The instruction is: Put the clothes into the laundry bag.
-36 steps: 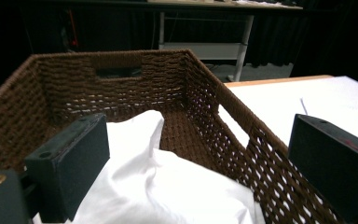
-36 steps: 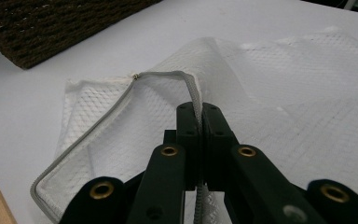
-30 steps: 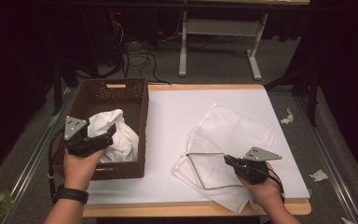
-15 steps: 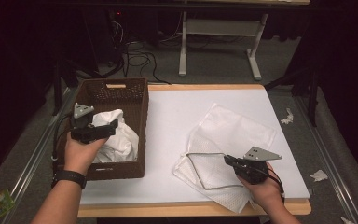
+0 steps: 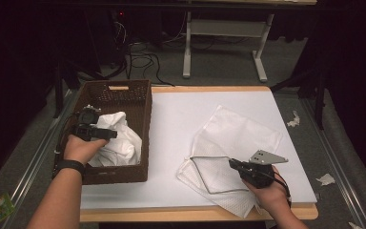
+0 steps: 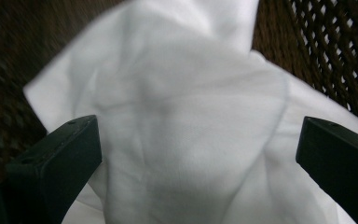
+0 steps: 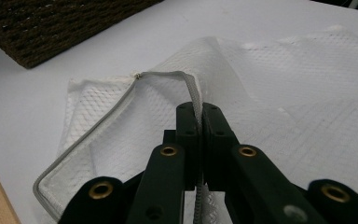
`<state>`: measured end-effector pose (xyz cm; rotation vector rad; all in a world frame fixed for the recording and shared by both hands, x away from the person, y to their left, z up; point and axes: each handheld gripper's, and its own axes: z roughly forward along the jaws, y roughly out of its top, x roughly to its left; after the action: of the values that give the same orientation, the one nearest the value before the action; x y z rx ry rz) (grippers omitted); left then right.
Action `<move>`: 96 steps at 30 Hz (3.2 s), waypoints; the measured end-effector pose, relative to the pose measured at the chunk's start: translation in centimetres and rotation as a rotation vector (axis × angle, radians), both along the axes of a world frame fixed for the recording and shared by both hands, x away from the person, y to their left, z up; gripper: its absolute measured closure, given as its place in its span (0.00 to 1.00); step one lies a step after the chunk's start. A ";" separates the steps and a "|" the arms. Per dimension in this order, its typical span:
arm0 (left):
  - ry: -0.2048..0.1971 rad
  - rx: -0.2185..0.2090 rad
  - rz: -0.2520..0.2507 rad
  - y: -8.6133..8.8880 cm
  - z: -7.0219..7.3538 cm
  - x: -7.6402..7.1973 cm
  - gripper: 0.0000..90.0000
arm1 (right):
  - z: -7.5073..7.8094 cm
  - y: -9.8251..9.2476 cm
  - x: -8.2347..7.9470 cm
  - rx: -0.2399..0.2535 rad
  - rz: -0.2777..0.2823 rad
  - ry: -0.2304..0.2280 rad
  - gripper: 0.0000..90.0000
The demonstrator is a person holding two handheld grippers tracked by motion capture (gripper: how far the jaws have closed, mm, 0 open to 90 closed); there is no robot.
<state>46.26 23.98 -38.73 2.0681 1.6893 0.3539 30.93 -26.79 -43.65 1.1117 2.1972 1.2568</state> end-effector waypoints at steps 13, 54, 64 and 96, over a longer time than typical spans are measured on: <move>0.274 -0.005 -0.011 -0.7 -3.8 1.9 0.00 | -0.1 0.1 0.0 -0.004 0.000 0.001 0.97; 0.002 0.091 -0.161 -2.3 -0.5 -0.1 0.84 | 0.0 0.2 0.0 -0.009 0.002 -0.010 0.97; -0.261 0.067 -0.112 -1.4 1.8 -2.7 0.84 | 0.0 0.1 -0.1 -0.003 -0.003 -0.008 0.97; -0.811 -0.131 0.071 -0.2 2.8 -10.6 0.84 | 0.1 0.1 -0.2 0.003 -0.003 -0.009 0.97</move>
<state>35.69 23.74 -35.92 1.4592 1.2318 0.9269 30.69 -26.70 -43.53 1.1080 2.1863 1.2625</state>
